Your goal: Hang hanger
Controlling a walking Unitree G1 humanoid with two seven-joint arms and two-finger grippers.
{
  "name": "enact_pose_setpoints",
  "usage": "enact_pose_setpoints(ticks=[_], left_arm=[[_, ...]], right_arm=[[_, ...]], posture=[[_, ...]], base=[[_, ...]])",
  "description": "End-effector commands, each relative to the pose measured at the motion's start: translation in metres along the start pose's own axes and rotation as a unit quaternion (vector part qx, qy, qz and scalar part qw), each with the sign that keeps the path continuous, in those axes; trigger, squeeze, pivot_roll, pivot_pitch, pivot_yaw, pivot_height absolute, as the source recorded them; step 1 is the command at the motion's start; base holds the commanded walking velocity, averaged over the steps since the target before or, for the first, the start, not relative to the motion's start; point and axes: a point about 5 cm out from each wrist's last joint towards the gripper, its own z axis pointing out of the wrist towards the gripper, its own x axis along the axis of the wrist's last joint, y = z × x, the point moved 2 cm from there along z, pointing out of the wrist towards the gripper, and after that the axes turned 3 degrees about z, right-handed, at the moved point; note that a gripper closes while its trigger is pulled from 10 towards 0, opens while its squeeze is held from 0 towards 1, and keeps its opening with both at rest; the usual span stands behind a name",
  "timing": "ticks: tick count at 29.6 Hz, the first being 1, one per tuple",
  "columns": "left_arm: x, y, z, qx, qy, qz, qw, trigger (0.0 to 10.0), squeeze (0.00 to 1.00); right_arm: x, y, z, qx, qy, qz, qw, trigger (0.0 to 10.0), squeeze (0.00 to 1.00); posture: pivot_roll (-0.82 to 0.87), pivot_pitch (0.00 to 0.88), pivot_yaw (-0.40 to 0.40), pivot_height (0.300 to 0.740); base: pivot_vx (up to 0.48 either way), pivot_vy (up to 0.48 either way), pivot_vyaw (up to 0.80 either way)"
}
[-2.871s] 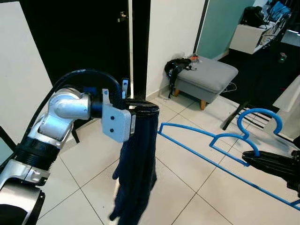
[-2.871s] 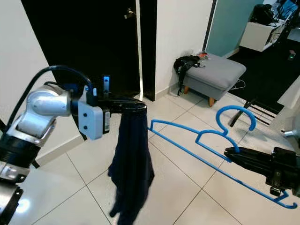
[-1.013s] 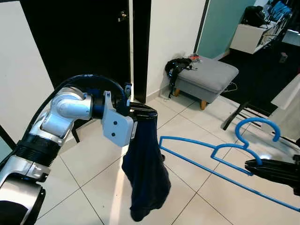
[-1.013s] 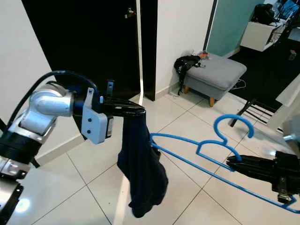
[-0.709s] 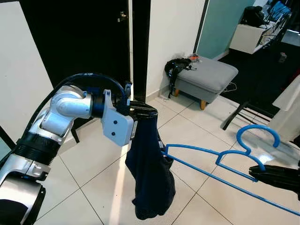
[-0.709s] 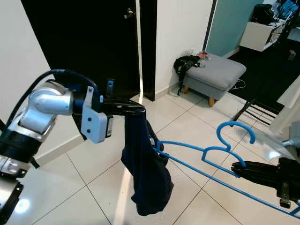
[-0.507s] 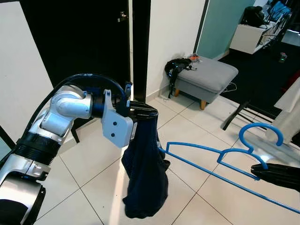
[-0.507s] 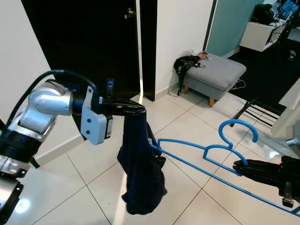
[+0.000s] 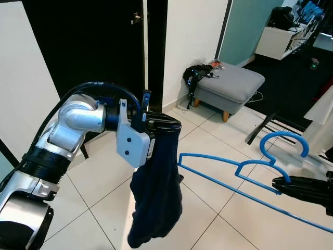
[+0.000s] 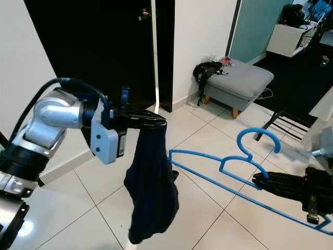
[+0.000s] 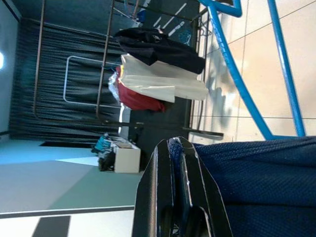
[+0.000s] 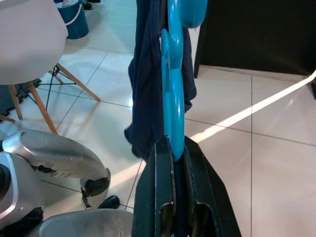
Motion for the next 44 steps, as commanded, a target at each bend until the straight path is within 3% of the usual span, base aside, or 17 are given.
enact_pose_setpoints(ticks=[1,18,26,34,44], left_arm=[[0.003,-0.004,0.004,0.004,0.01,0.013,1.0,10.0,0.0],[-0.004,0.005,0.001,-0.031,-0.009,0.019,0.999,10.0,0.0],[-0.003,0.006,0.001,-0.037,-0.007,0.023,0.999,10.0,0.0],[0.008,-0.001,0.011,-0.022,0.024,0.024,0.999,10.0,0.0],[0.008,-0.001,0.016,-0.017,0.03,0.035,0.999,10.0,0.0]], right_arm=[[0.002,-0.004,0.005,0.016,0.002,-0.001,1.0,10.0,0.0],[0.001,0.003,-0.006,0.003,-0.004,0.003,1.0,10.0,0.0],[-0.004,-0.001,-0.009,0.018,-0.022,0.014,0.999,10.0,0.0],[-0.002,0.0,0.001,0.024,-0.011,0.009,1.0,10.0,0.0],[0.0,-0.003,0.011,0.043,0.006,0.008,0.999,10.0,0.0]], posture=[[-0.08,0.041,-0.001,0.74],[-0.08,0.047,-0.002,0.74],[-0.08,0.046,-0.003,0.74],[-0.07,0.039,-0.004,0.74],[-0.07,0.034,-0.006,0.74]], base=[[0.0,0.0,0.0],[0.0,0.0,0.0],[0.0,0.0,0.0],[0.0,0.0,0.0],[0.0,0.0,0.0]])
